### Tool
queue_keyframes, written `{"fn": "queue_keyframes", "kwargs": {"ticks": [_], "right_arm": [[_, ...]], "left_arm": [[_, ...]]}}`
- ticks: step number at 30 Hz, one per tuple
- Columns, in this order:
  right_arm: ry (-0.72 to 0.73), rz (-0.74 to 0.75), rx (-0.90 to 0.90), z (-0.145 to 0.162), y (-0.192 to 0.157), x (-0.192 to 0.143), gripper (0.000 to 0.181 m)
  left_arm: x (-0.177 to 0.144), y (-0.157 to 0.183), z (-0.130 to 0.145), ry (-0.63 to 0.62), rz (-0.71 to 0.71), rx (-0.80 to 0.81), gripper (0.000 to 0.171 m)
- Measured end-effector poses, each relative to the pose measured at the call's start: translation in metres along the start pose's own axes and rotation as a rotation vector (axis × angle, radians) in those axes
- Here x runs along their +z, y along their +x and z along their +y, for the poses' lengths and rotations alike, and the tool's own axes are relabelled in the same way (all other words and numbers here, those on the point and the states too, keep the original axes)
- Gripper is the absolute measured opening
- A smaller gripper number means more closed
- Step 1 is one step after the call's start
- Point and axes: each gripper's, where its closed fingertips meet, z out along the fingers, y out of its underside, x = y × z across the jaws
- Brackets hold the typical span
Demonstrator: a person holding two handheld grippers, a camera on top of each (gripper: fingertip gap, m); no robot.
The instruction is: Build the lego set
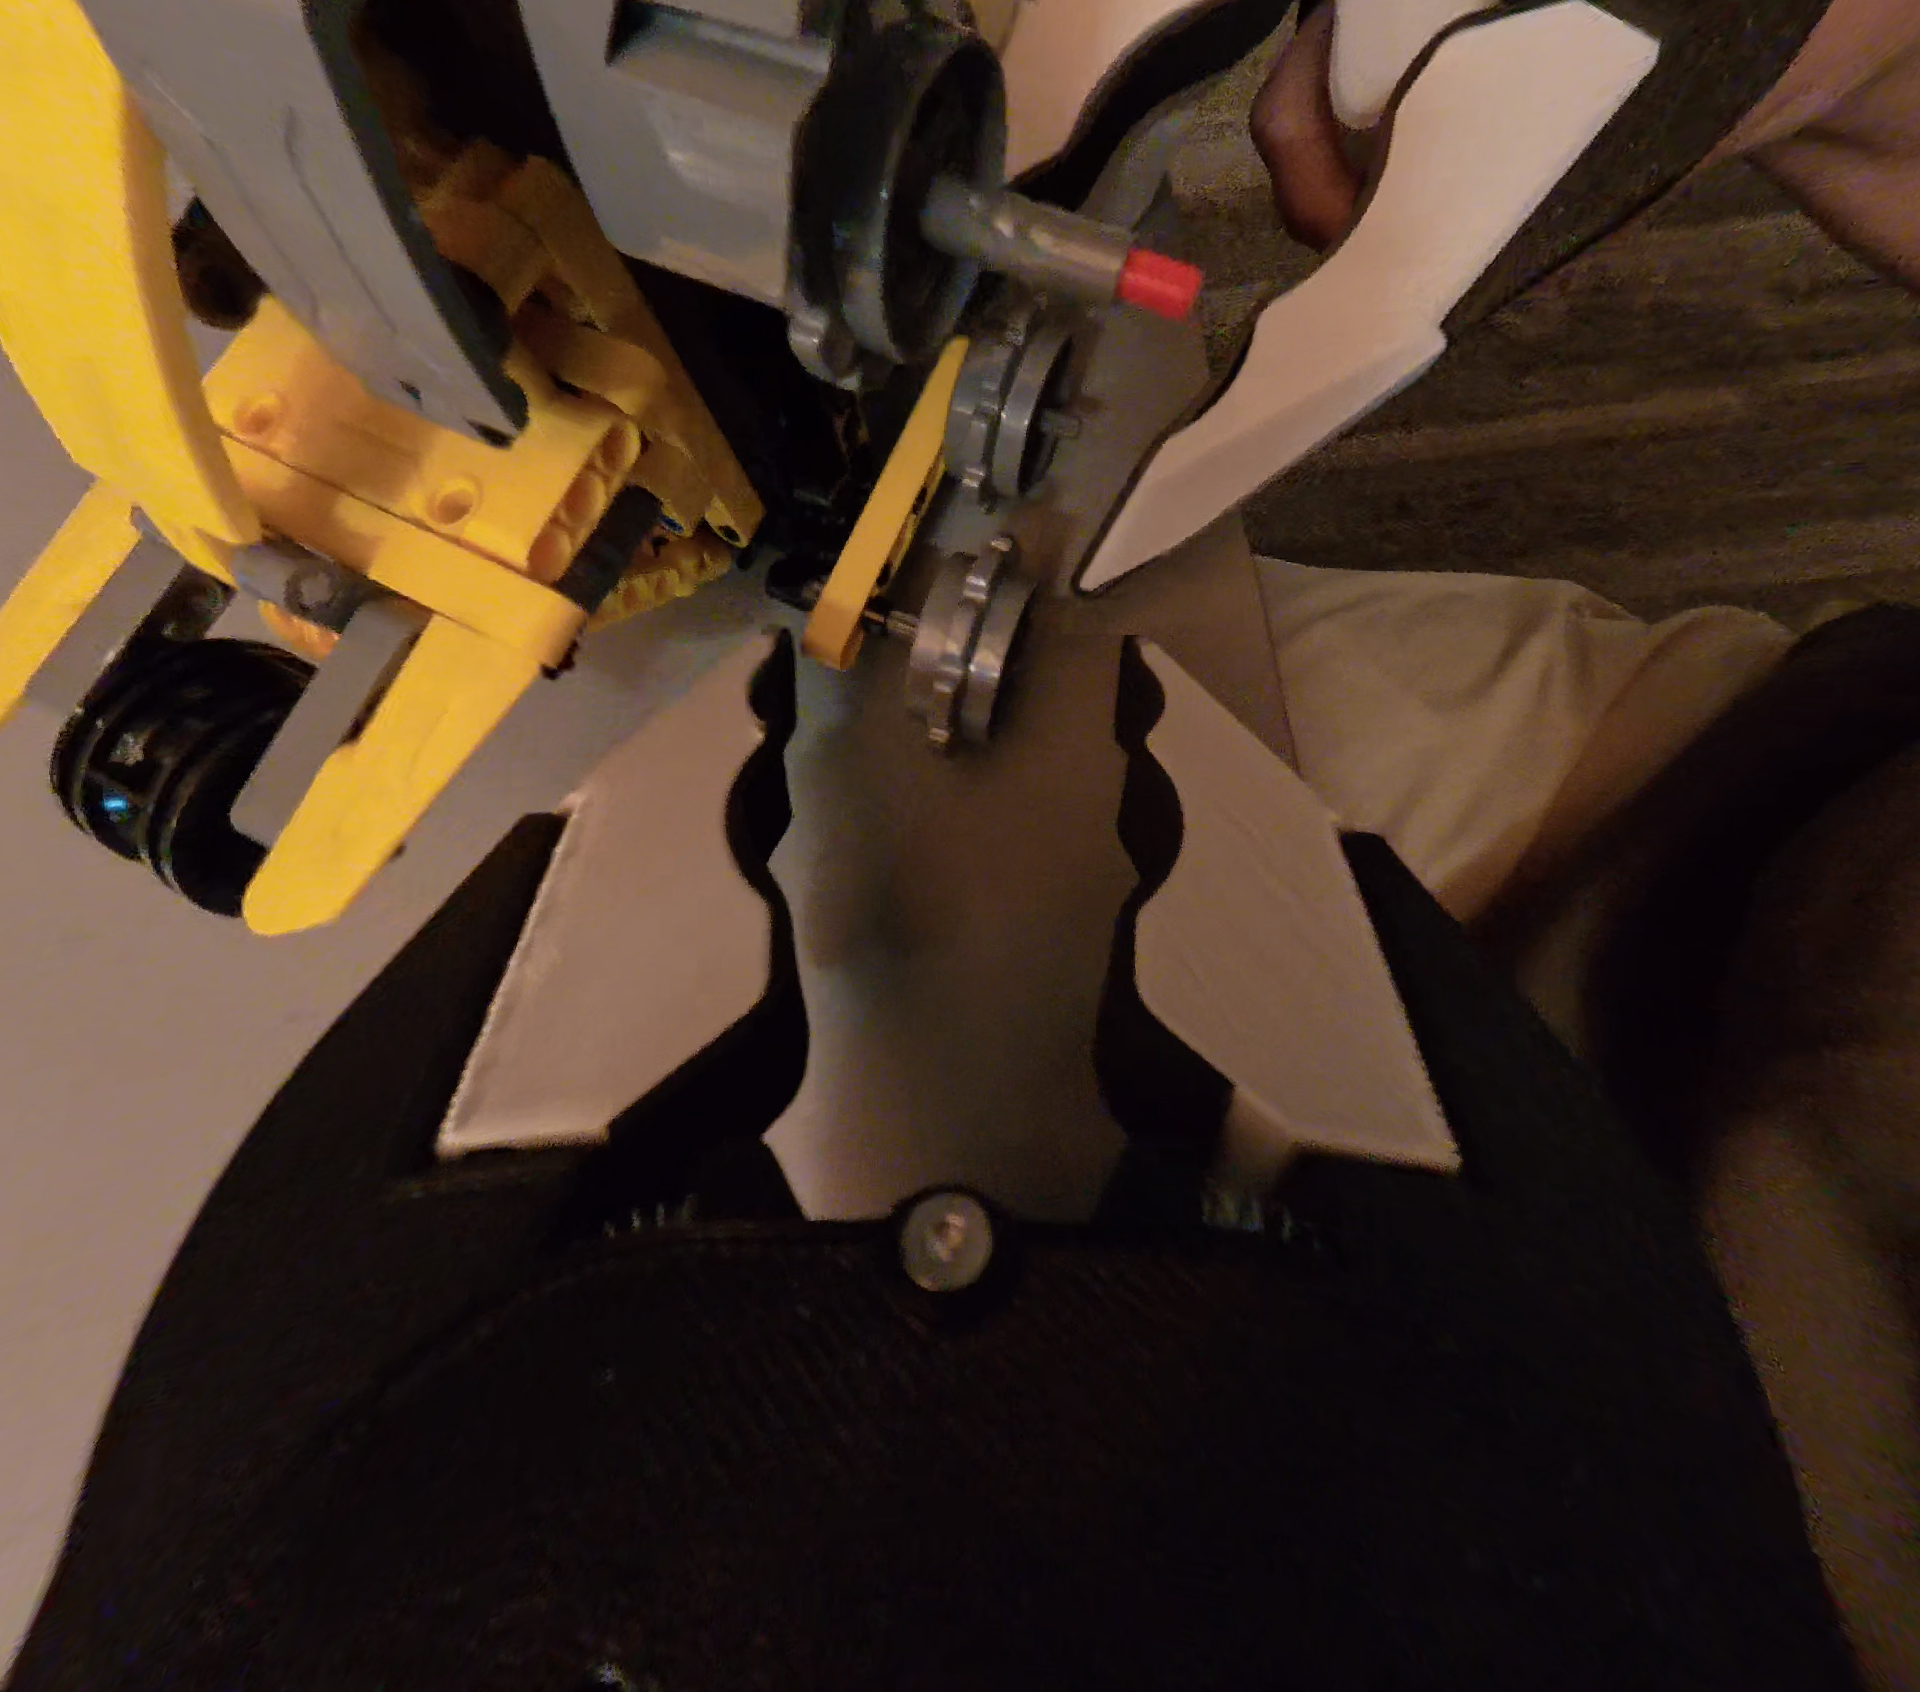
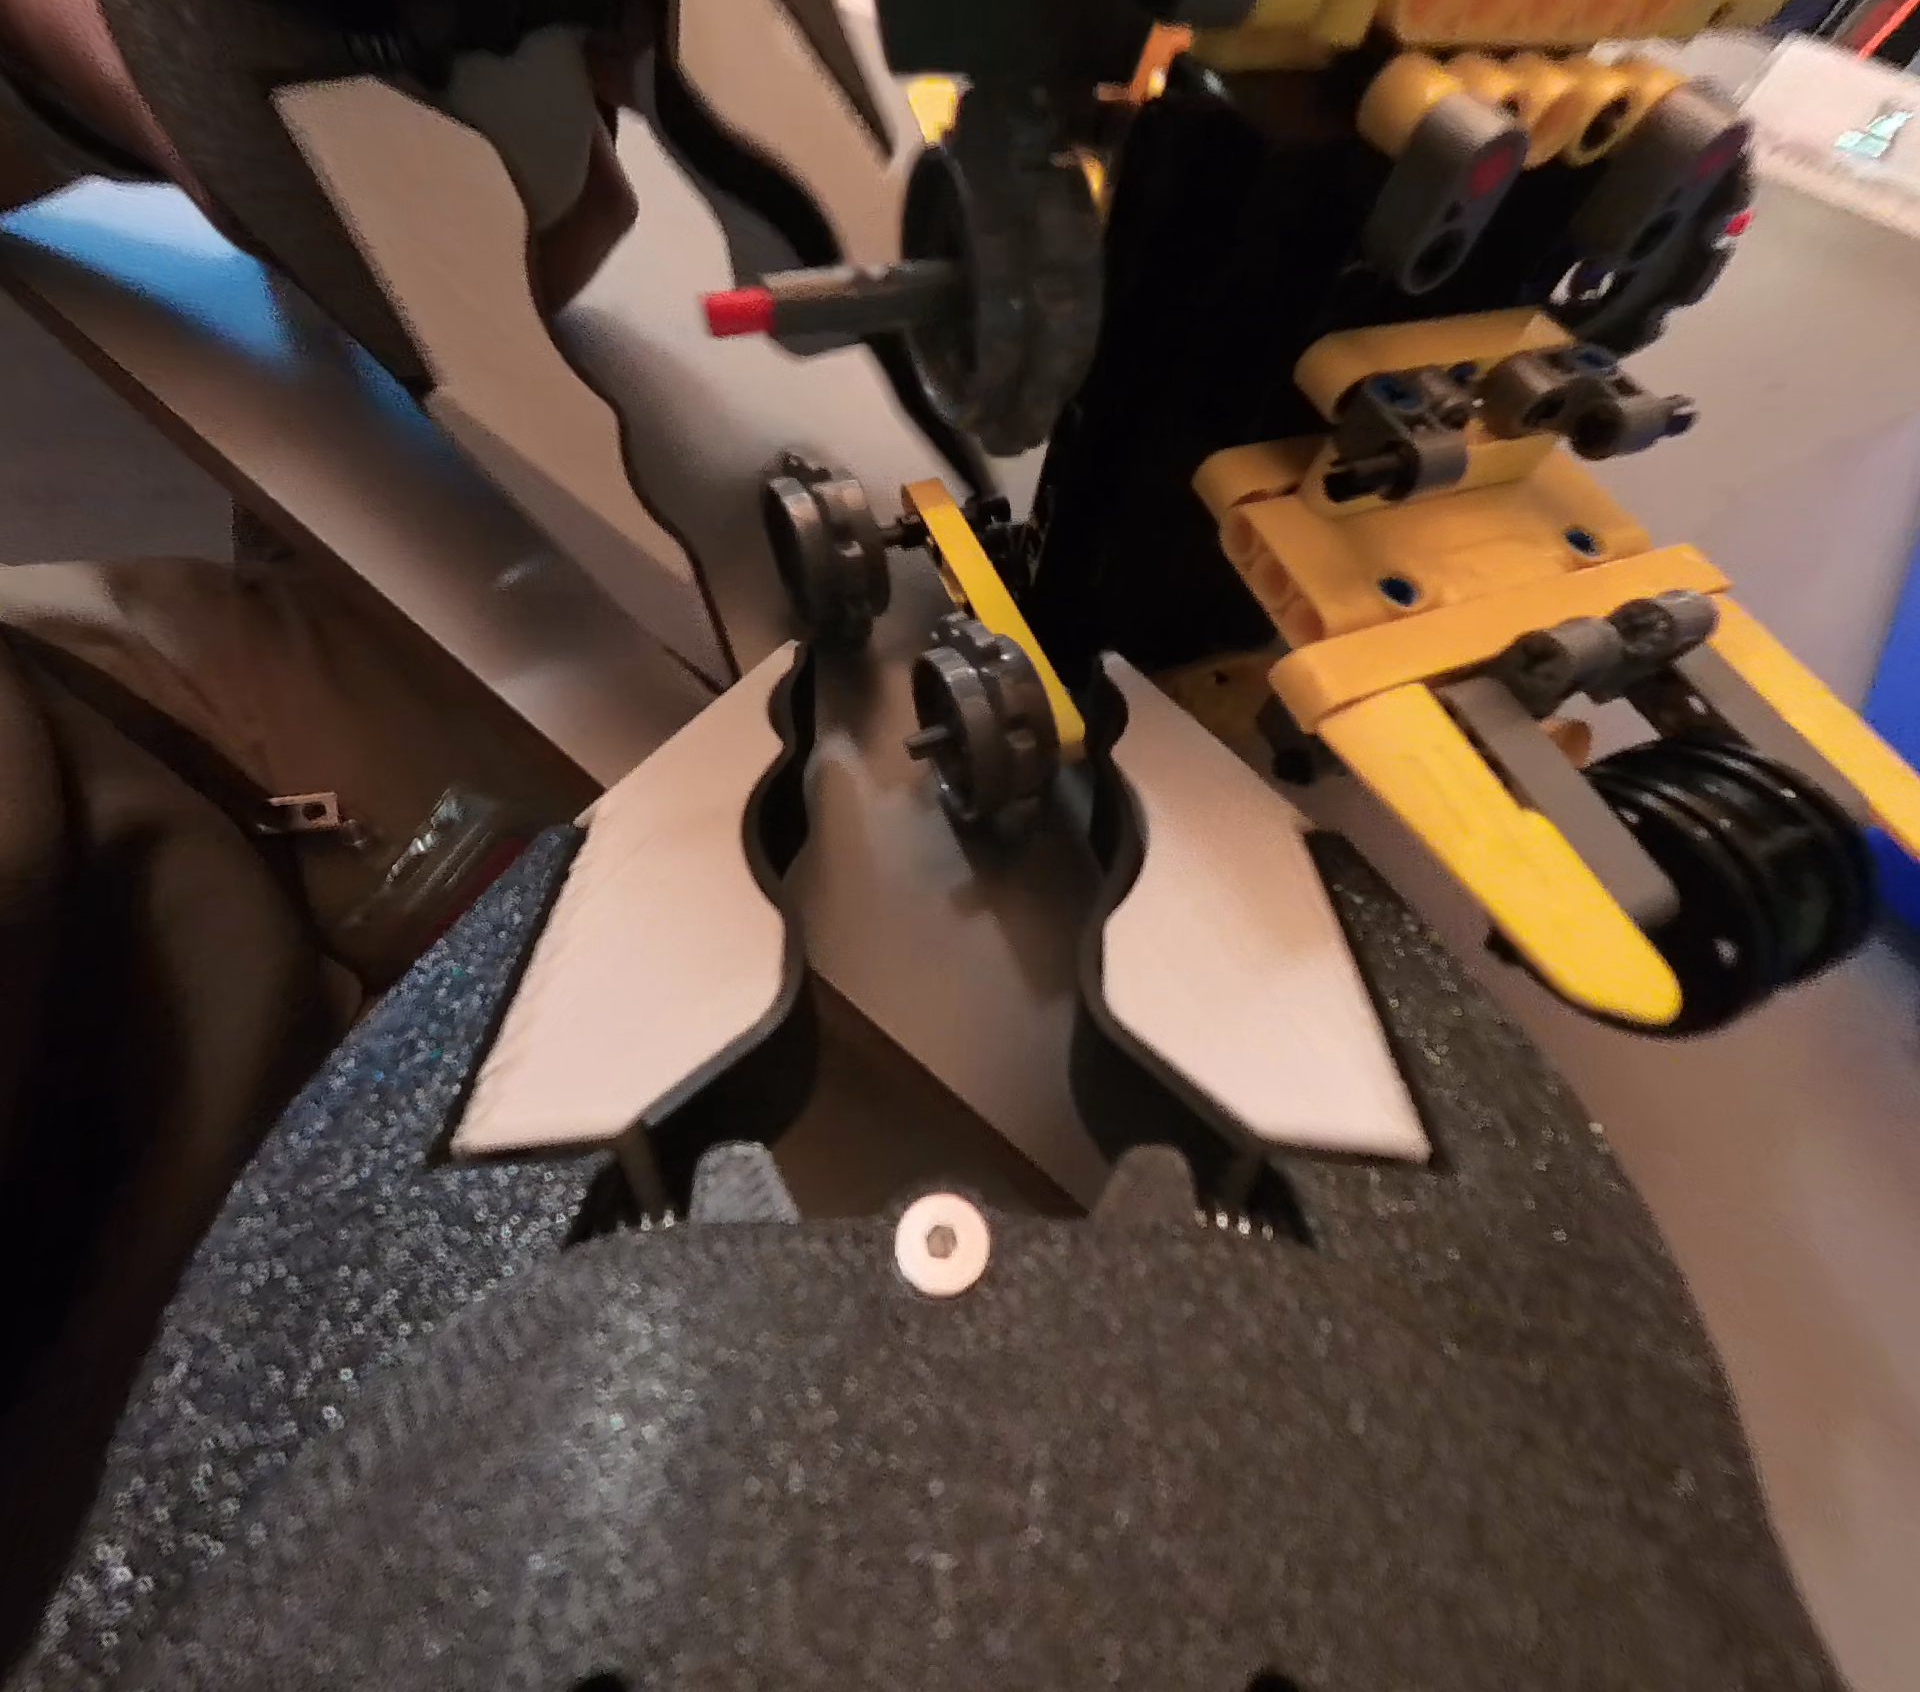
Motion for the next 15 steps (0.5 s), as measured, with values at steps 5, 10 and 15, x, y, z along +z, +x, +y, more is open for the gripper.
{"fn": "queue_keyframes", "kwargs": {"ticks": [5, 10, 15], "right_arm": [[0.050, 0.008, 0.027, -0.0065, 0.0005, -0.0046, 0.053], [0.030, 0.007, 0.019, -0.0034, 0.0009, -0.0063, 0.055], [0.020, 0.020, -0.007, -0.0017, 0.0011, -0.0041, 0.056]], "left_arm": [[-0.0036, 0.0032, -0.0035, 0.035, -0.014, 0.036, 0.032], [-0.0025, 0.0045, -0.0027, 0.030, -0.018, 0.051, 0.032], [-0.0020, 0.0088, -0.0011, 0.023, 0.000, 0.078, 0.040]]}}
